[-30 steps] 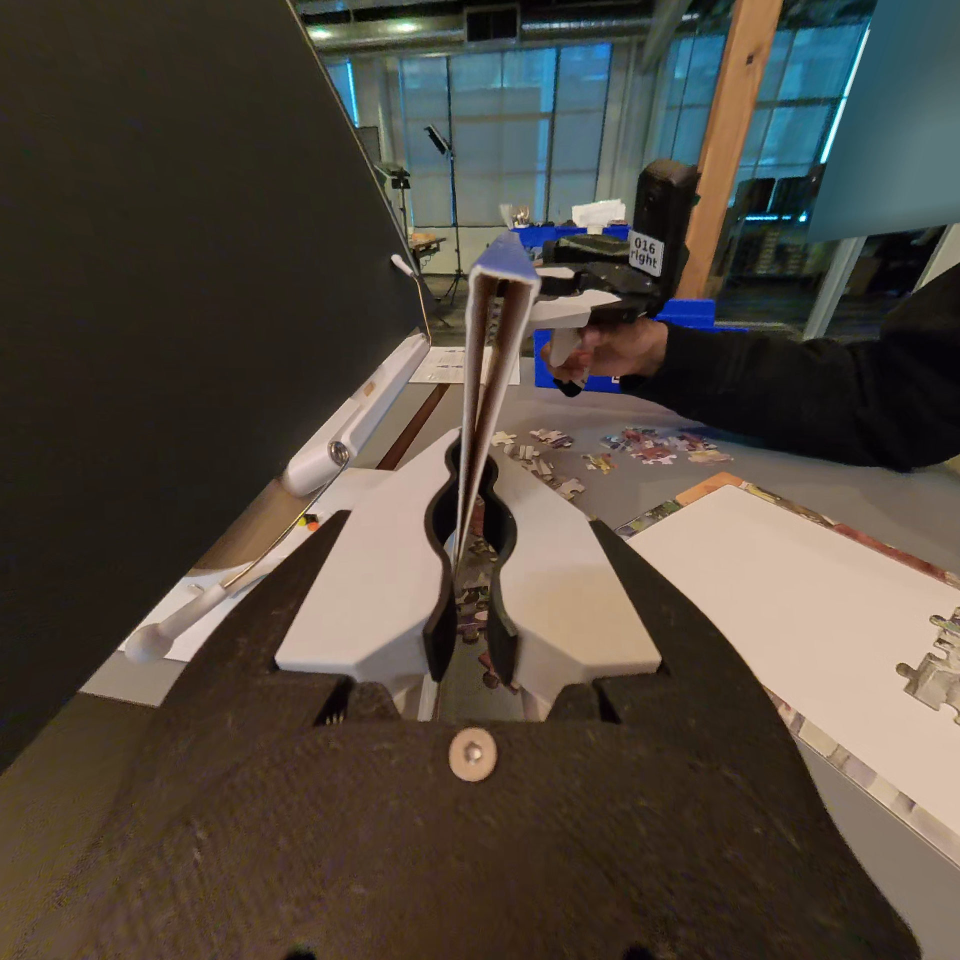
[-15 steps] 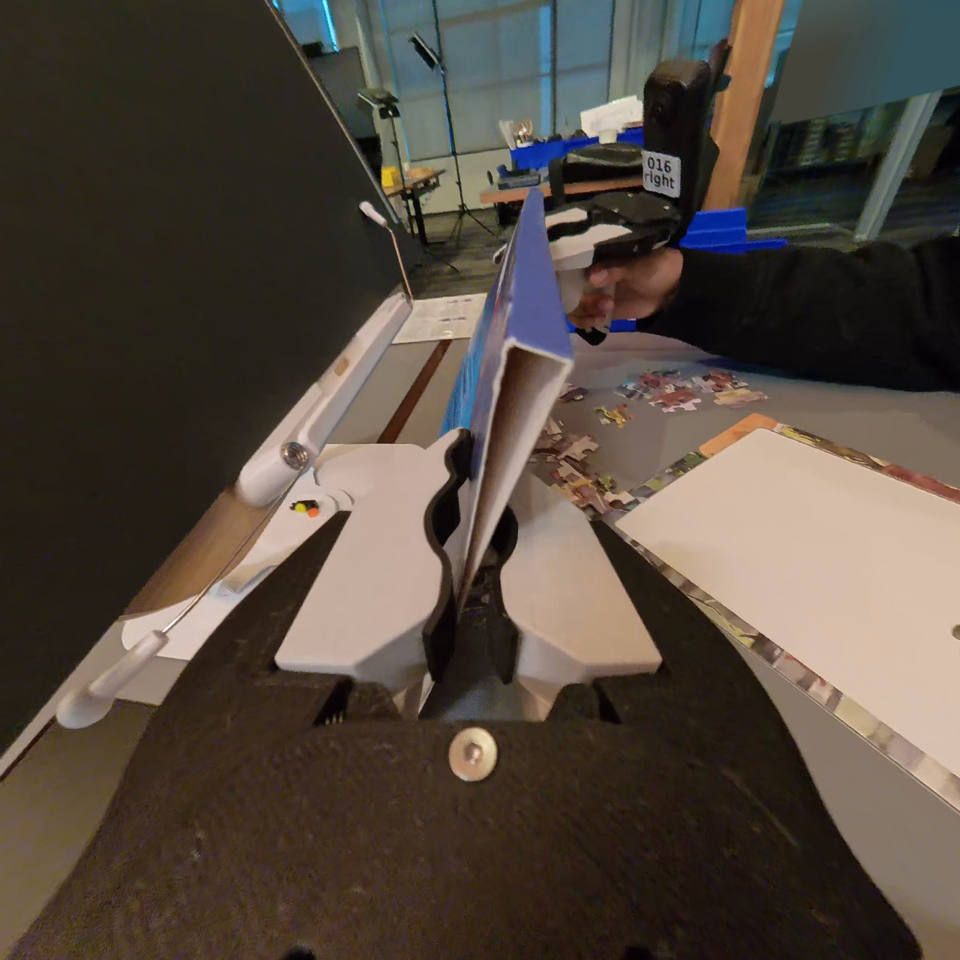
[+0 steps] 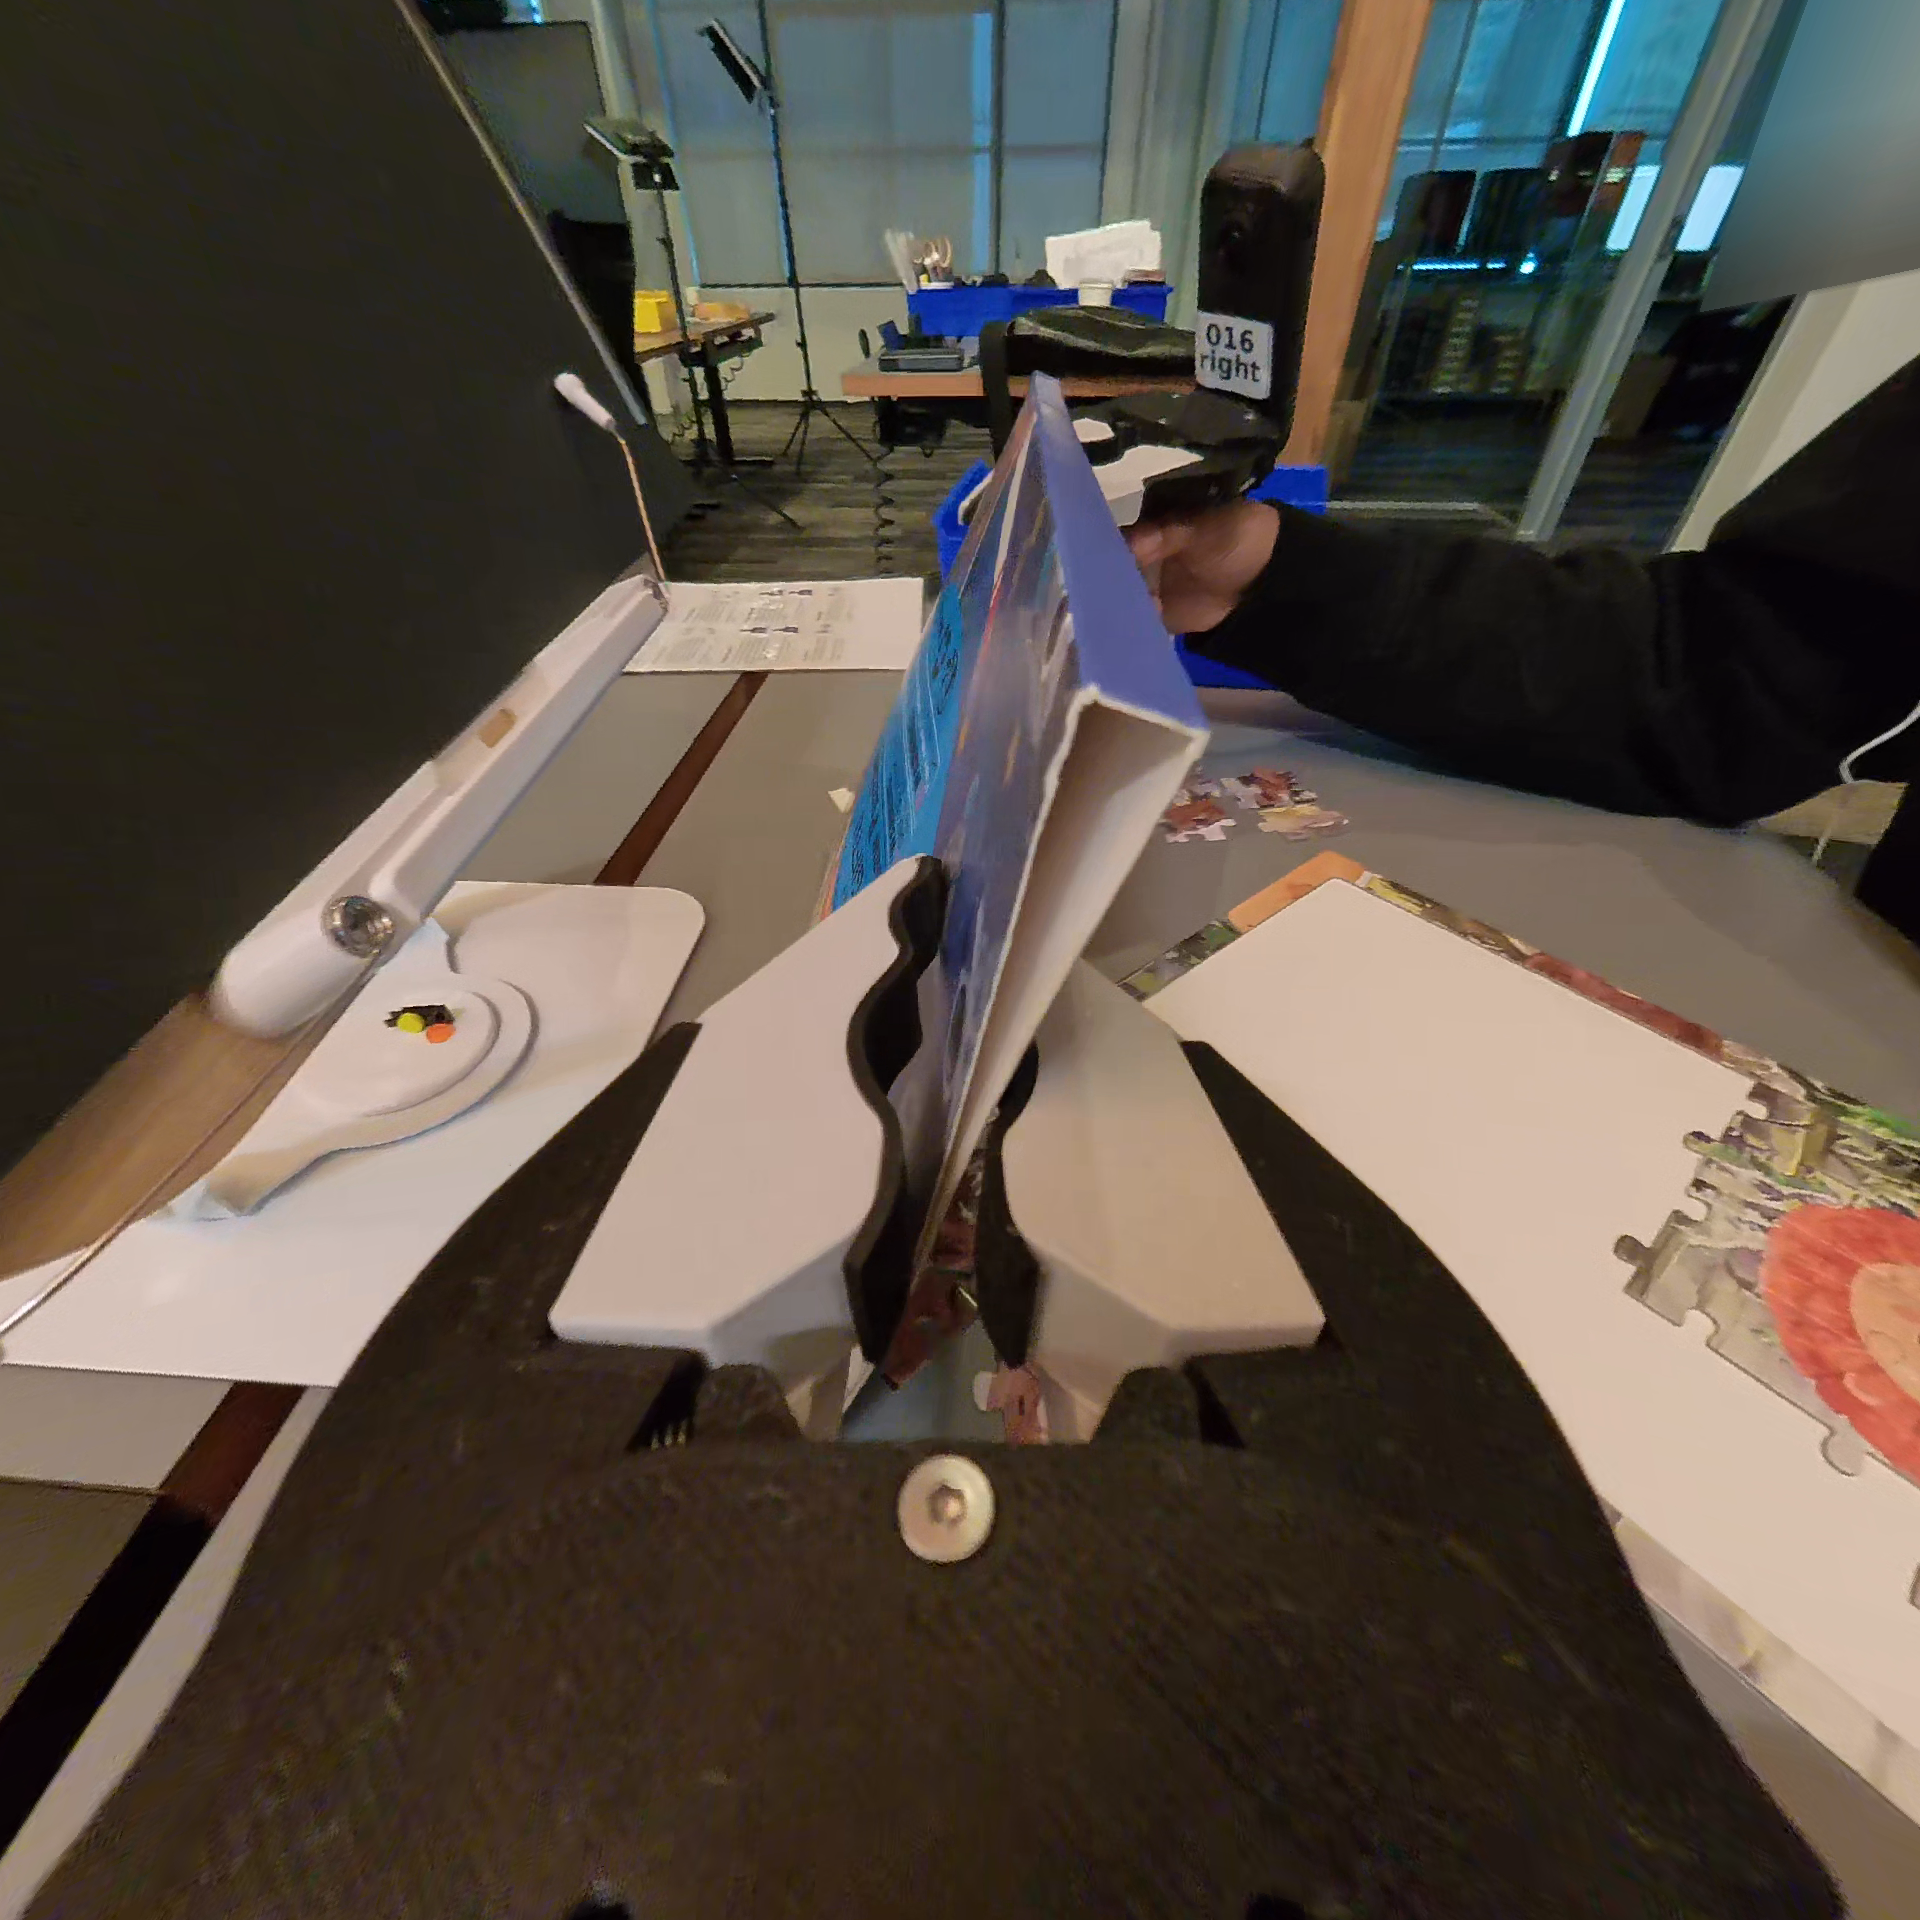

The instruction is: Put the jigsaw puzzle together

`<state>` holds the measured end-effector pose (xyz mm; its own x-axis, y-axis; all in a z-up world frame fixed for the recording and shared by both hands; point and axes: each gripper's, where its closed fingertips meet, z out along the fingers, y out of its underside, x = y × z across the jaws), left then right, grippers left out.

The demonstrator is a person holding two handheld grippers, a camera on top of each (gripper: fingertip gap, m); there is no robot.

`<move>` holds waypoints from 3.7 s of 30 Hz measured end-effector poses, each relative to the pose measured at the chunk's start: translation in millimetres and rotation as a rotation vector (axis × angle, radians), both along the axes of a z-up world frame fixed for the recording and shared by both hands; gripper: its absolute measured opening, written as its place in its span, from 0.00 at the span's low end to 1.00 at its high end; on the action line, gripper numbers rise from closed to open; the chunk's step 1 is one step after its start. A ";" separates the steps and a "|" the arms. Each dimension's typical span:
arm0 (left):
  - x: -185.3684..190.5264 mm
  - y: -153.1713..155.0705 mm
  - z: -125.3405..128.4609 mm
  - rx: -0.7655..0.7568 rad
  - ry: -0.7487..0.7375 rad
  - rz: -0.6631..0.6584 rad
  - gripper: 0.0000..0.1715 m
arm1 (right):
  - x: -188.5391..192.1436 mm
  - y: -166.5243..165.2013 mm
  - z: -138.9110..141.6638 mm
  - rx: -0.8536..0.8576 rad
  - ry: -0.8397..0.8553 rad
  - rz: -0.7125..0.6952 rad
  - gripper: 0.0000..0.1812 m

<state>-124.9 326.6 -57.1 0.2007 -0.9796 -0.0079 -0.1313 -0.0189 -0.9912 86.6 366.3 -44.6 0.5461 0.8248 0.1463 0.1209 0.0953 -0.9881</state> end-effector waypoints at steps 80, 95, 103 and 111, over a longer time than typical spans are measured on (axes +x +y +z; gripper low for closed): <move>-56.2 86.9 -2.5 0.015 -0.063 0.674 0.34 | -120.3 -86.9 -112.3 -0.149 -0.618 0.330 0.23; -73.3 49.7 9.8 0.103 -0.045 0.830 0.44 | -120.8 -102.8 -98.0 0.005 -0.583 0.134 0.23; -83.5 8.5 30.9 0.099 -0.160 0.841 0.43 | -100.5 -109.1 -81.4 -0.024 -0.407 0.033 0.26; -52.9 -45.3 -4.9 0.062 -0.096 0.714 0.37 | -85.0 -96.1 -43.4 -0.074 -0.117 -0.074 0.27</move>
